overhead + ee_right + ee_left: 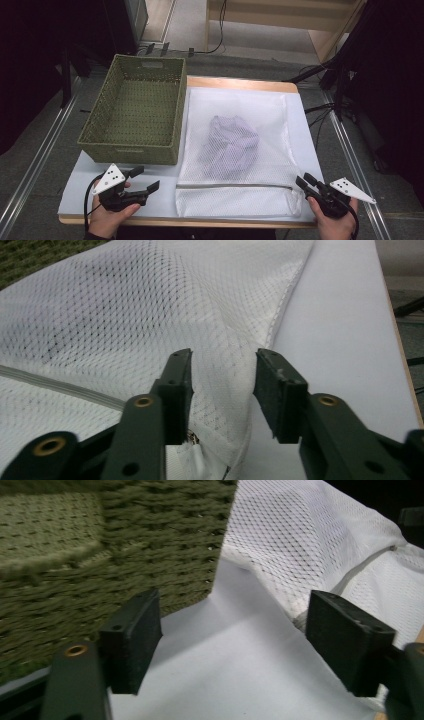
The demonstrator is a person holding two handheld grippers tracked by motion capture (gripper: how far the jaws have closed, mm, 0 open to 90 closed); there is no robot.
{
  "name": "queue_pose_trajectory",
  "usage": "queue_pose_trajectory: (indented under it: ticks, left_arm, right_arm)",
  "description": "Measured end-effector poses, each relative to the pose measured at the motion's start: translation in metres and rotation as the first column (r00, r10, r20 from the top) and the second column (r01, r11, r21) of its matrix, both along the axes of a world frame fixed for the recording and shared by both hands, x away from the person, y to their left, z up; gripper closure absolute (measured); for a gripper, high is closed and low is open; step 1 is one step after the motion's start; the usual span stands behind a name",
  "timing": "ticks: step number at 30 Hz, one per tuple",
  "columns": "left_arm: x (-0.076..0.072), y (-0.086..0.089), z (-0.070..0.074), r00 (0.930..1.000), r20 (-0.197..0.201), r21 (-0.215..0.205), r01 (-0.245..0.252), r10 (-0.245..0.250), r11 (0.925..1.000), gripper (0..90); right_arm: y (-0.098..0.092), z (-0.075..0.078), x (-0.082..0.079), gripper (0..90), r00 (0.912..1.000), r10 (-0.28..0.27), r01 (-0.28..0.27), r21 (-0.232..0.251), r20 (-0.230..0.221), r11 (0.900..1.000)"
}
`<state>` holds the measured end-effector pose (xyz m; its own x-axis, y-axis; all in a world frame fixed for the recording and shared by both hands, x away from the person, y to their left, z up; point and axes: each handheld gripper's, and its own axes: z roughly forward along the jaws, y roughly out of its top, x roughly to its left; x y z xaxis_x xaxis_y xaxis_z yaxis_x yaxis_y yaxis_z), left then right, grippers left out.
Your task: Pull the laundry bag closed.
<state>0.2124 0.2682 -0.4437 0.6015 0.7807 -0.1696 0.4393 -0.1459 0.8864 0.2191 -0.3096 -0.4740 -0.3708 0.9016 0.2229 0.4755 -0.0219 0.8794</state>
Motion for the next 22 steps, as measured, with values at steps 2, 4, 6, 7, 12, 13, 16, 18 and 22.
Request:
queue_pose_trajectory:
  ticks: [2, 4, 6, 7, 12, 13, 16, 18, 22]
  left_arm:
    - [0.001, 0.006, 0.000, 0.9997, -0.002, -0.010, -0.023, 0.022, 0.9997, 18.5]
    - [0.001, 0.012, -0.001, 0.9989, -0.010, -0.011, -0.046, 0.046, 0.9989, 17.8]
    - [0.001, 0.018, 0.000, 0.9985, -0.009, -0.018, -0.054, 0.054, 0.9984, 16.2]
    - [0.001, 0.020, 0.000, 0.9983, -0.007, -0.019, -0.058, 0.058, 0.9981, 15.4]
    - [0.000, 0.031, 0.000, 0.9997, 0.007, -0.051, -0.024, 0.024, 0.9984, 8.6]
    - [0.000, 0.032, 0.000, 0.9997, 0.010, -0.049, -0.021, 0.022, 0.9986, 7.6]
    - [0.000, 0.035, -0.001, 0.9995, 0.013, -0.053, -0.028, 0.028, 0.9982, 5.8]
    - [0.000, 0.036, -0.001, 0.9996, 0.014, -0.047, -0.025, 0.026, 0.9986, 4.2]
    - [0.002, 0.033, -0.004, 0.9995, -0.007, -0.013, -0.032, 0.032, 0.9994, 3.8]
  right_arm:
    - [0.001, -0.001, 0.001, 48.1, 0.9999, -0.009, 0.009, -0.013, -0.008, 1.000]
    - [0.002, 0.000, 0.001, 43.9, 0.9997, -0.022, 0.021, -0.038, -0.012, 0.999]
    - [0.002, 0.000, 0.002, 38.4, 0.9997, -0.022, 0.022, -0.035, -0.007, 0.999]
    - [0.002, 0.000, 0.002, 35.7, 0.9996, -0.026, 0.026, -0.036, -0.009, 0.999]
    - [-0.001, -0.001, 0.004, 21.8, 0.9990, -0.042, 0.041, -0.030, -0.014, 0.999]
    - [-0.002, -0.002, 0.005, 19.0, 0.9988, -0.048, 0.047, -0.026, -0.014, 0.999]
    - [-0.004, -0.003, 0.005, 14.7, 0.9980, -0.059, 0.059, -0.024, -0.022, 0.998]
    - [-0.004, -0.003, 0.004, 14.2, 0.9980, -0.060, 0.059, -0.028, -0.021, 0.998]
    - [-0.003, -0.003, 0.004, 14.1, 0.9979, -0.062, 0.061, -0.036, -0.020, 0.997]
